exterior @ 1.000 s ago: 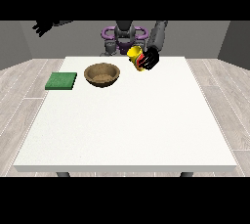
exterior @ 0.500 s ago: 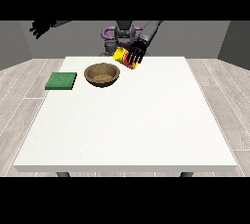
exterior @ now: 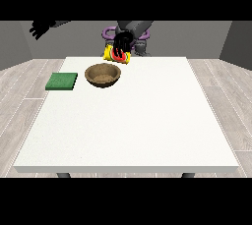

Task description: Pick the cup and pour the ball into the bowl, then pick the bowl and place it on the pad

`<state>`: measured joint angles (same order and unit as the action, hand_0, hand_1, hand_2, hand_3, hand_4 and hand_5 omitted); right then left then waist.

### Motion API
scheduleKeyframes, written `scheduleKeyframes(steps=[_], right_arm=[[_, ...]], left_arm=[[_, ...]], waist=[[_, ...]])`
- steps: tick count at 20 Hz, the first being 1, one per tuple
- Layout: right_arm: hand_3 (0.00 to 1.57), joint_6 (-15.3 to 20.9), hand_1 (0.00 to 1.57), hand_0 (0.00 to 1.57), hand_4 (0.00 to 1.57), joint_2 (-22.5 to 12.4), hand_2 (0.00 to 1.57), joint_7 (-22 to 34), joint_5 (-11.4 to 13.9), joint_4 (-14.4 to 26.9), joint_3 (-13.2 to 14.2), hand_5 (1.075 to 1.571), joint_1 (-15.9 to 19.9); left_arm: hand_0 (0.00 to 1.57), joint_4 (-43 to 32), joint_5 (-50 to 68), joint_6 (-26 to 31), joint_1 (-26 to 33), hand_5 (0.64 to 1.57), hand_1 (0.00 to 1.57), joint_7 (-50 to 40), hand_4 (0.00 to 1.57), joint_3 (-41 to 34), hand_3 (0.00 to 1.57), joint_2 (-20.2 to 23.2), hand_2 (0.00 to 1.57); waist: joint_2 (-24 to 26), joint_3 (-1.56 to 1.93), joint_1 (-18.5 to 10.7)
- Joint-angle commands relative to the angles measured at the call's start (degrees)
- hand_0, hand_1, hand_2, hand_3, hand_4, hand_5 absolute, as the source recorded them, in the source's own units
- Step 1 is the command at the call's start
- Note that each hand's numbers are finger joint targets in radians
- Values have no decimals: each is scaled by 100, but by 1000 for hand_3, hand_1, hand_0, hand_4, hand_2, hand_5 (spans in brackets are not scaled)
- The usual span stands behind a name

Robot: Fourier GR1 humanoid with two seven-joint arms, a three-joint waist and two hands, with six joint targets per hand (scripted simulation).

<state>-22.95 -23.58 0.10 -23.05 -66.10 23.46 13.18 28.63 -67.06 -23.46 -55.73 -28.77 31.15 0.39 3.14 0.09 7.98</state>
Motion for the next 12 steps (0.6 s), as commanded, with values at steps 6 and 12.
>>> scheduleKeyframes(steps=[6, 12], right_arm=[[328, 83, 0, 0, 690, 183, 0, -90, 215, 250, -229, 1553, 162], [165, 223, 0, 0, 706, 53, 0, 347, 23, 151, -130, 1550, 320]], left_arm=[[410, 354, -828, 1609, -195, 1571, 410, -704, 1019, 1099, 1548, -38, 1341], [0, 831, -891, 2320, -93, 1571, 0, -402, 1119, 1141, 1570, -38, 1140]], waist=[[101, -5, 163], [298, -9, 39]])
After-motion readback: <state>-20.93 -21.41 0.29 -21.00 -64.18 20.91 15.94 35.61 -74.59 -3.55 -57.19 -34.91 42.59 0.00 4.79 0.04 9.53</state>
